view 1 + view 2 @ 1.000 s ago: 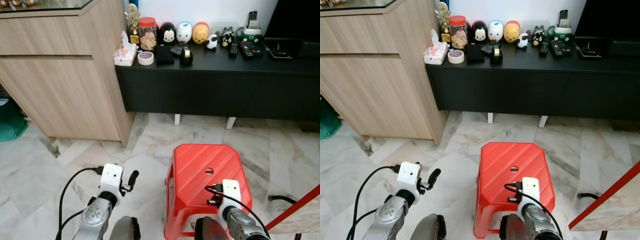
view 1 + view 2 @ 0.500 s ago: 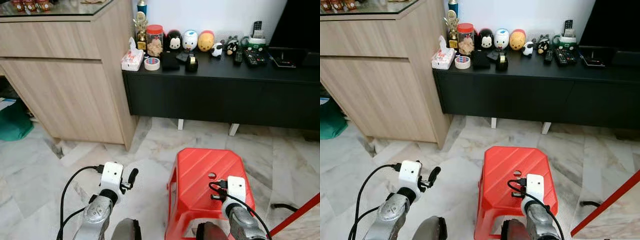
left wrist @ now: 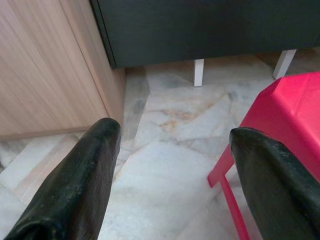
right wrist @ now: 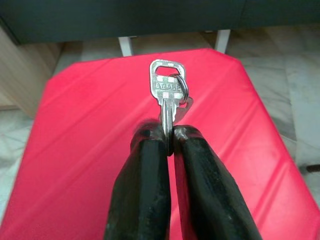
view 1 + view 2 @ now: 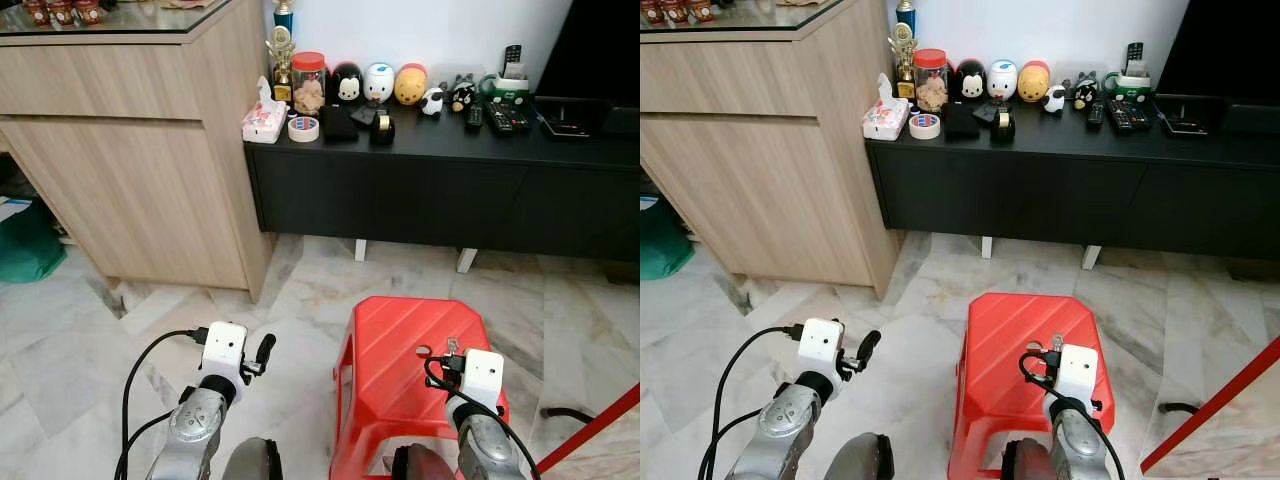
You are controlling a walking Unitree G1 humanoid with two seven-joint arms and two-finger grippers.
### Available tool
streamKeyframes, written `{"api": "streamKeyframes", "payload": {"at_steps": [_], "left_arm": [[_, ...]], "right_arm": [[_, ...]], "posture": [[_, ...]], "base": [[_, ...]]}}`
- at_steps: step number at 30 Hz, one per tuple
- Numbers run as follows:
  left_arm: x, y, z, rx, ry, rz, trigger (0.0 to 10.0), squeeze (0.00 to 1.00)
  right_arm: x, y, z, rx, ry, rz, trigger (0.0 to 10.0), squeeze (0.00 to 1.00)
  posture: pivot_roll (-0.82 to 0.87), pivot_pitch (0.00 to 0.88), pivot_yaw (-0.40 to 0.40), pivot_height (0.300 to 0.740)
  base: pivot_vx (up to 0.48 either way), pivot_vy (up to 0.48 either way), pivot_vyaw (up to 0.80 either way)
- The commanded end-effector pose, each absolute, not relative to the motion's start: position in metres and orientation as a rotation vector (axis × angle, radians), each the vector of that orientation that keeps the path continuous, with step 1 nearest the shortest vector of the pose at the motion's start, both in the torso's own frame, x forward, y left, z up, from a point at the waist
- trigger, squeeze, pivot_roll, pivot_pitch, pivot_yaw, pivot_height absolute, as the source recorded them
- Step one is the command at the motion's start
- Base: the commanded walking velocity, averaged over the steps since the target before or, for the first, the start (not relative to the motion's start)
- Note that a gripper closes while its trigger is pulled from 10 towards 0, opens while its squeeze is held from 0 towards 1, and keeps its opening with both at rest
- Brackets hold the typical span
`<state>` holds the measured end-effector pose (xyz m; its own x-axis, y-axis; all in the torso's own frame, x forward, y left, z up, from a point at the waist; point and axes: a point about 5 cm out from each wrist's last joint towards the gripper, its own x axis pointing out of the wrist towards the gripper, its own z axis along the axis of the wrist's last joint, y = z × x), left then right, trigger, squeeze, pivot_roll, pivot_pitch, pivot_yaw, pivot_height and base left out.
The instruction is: Hang keys on a hook
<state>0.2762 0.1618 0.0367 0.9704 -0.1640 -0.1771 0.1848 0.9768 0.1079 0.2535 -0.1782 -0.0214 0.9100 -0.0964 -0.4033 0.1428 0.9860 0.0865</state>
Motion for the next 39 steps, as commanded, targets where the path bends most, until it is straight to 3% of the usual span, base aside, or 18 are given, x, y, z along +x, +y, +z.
{"api": "streamKeyframes", "payload": {"at_steps": [1,6,20,39], "left_arm": [[0.2783,0.1633,0.0369,0.126,0.162,-0.168,10.0,0.00],[0.2799,0.1611,0.0366,0.120,0.156,-0.170,10.0,0.00],[0.2808,0.1621,0.0358,0.115,0.147,-0.161,10.0,0.00],[0.2801,0.1619,0.0344,0.110,0.146,-0.168,10.0,0.00]], "right_arm": [[0.2534,-0.1779,-0.0202,0.128,0.395,-0.127,10.0,0.00],[0.2527,-0.1794,-0.0209,0.116,0.407,-0.133,10.0,0.00],[0.2585,-0.1777,-0.0174,0.105,0.410,-0.099,10.0,0.00],[0.2553,-0.1797,-0.0233,0.112,0.457,-0.114,10.0,0.00]], "posture": [[0.00,0.000,-0.001,0.616],[0.00,0.000,-0.005,0.629],[0.01,0.000,-0.015,0.727],[0.01,0.000,-0.015,0.727]], "base": [[0.000,0.000,0.00],[0.000,0.000,0.00],[0.000,0.000,0.00],[0.000,0.000,0.00]]}}
